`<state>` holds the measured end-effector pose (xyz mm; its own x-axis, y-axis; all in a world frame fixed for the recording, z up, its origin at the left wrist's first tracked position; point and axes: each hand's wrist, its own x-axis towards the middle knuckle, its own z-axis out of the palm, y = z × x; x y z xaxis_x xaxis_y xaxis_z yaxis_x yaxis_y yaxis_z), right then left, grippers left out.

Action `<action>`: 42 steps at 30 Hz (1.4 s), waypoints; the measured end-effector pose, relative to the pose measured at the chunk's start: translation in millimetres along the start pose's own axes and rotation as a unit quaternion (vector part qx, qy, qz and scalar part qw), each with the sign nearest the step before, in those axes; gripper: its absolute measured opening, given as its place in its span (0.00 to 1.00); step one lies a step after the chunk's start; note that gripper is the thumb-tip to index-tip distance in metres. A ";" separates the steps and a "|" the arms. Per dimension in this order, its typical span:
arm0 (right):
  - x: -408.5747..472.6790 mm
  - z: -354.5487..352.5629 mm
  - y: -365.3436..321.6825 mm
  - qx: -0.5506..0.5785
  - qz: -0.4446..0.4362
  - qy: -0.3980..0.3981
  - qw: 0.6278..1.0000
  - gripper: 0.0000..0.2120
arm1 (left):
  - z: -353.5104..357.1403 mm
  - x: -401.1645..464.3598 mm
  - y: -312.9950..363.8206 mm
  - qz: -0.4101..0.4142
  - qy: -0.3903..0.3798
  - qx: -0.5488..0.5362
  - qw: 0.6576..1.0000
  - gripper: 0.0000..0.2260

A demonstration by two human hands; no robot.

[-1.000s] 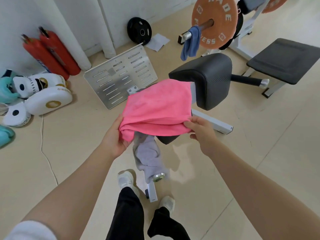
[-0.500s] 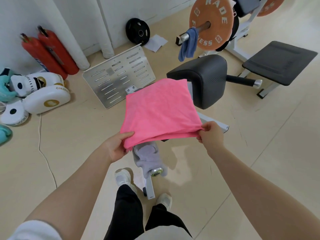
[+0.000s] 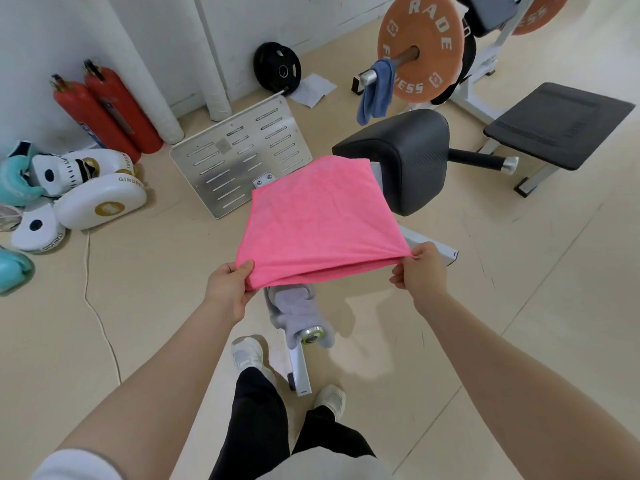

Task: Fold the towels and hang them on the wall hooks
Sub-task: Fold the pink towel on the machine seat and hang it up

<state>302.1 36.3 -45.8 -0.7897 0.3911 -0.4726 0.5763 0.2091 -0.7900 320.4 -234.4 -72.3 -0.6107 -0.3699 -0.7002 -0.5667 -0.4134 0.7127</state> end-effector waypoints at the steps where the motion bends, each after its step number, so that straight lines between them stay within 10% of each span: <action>1: -2.1 1.8 -0.6 0.007 -0.006 -0.007 1.000 0.12 | 1.2 -0.5 -0.3 0.001 0.007 -0.008 1.000 0.09; 15: -1.9 -5.7 1.3 0.079 0.013 -0.068 0.994 0.19 | -5.3 -27.0 10.3 -0.001 -0.019 -0.086 0.996 0.08; 18: -2.3 -0.4 -2.5 -0.135 0.019 -0.057 0.989 0.15 | -4.4 -32.6 14.5 -0.010 -0.060 -0.108 0.992 0.07; 21: -19.4 11.3 -14.8 -0.335 -0.140 -0.086 0.928 0.22 | 0.4 -40.8 19.5 -0.011 -0.106 -0.106 0.989 0.05; 24: -38.5 34.1 -35.3 -0.237 -0.345 -0.190 0.888 0.16 | 8.3 -51.2 24.8 0.014 -0.147 -0.066 0.987 0.04; 30: -59.4 73.5 -55.7 -0.199 -0.424 -0.292 0.834 0.14 | 19.1 -62.2 33.9 0.066 -0.171 -0.026 0.983 0.05; 42: -53.9 85.7 -64.4 -0.040 -0.218 -0.158 0.962 0.08 | 12.9 -57.2 20.7 0.163 -0.109 0.031 0.980 0.05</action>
<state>289.6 -75.1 -2.9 -0.9770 -0.0394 -0.2094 0.1810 0.3653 -0.9131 336.5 -211.0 -16.9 -0.8651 -0.2846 -0.4130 -0.3495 -0.2487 0.9033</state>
